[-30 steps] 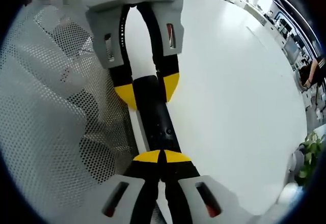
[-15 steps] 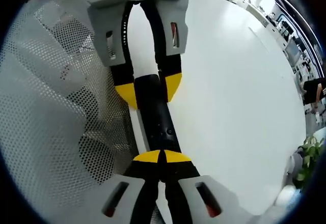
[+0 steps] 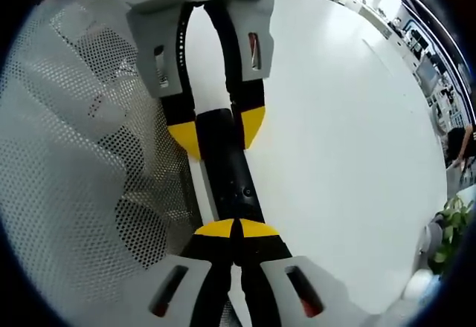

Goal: Press the specified remote control buttons in sequence, fully releasing each button before pressing the next.

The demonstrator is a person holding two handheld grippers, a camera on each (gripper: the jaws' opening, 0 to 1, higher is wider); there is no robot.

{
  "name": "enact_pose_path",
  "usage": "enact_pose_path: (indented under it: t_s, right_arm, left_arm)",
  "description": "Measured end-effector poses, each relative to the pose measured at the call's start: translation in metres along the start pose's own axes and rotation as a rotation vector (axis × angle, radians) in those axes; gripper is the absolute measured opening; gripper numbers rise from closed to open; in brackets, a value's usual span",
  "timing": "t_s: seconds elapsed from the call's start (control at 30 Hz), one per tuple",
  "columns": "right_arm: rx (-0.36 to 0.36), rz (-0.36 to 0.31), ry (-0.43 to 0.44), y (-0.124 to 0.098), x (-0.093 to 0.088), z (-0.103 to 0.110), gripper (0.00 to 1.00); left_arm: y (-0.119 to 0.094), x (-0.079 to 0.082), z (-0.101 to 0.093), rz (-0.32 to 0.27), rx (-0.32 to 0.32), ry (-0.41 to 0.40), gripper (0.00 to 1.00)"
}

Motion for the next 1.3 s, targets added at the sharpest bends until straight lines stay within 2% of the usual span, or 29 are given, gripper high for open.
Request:
enact_pose_path:
  t_s: [0.6,0.8,1.3]
  right_arm:
    - [0.001,0.002,0.033,-0.0028,-0.0073,-0.0011,0.0]
    - [-0.005,0.018,0.004,-0.0021,-0.0056,0.0,0.0]
    - [-0.001,0.025,0.011,-0.0013,-0.0055,-0.0008,0.0]
  left_arm:
    - [0.0014,0.0004,0.0004,-0.003,-0.002,-0.004,0.24]
    - [0.0012,0.0004,0.0003,-0.004,-0.003,-0.002,0.24]
    - [0.0009,0.0001,-0.0001,-0.003,-0.005,0.001,0.24]
Point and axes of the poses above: the point that each gripper's makers call its tool centre point, and the gripper's own axes: y roughly forward along the fingers, z roughly to its left, x roughly out of its top, the point moved 5 cm from there along -y, roughly backward along the fingers, and after that the axes turned 6 degrees about -y, right-handed, at the moved point
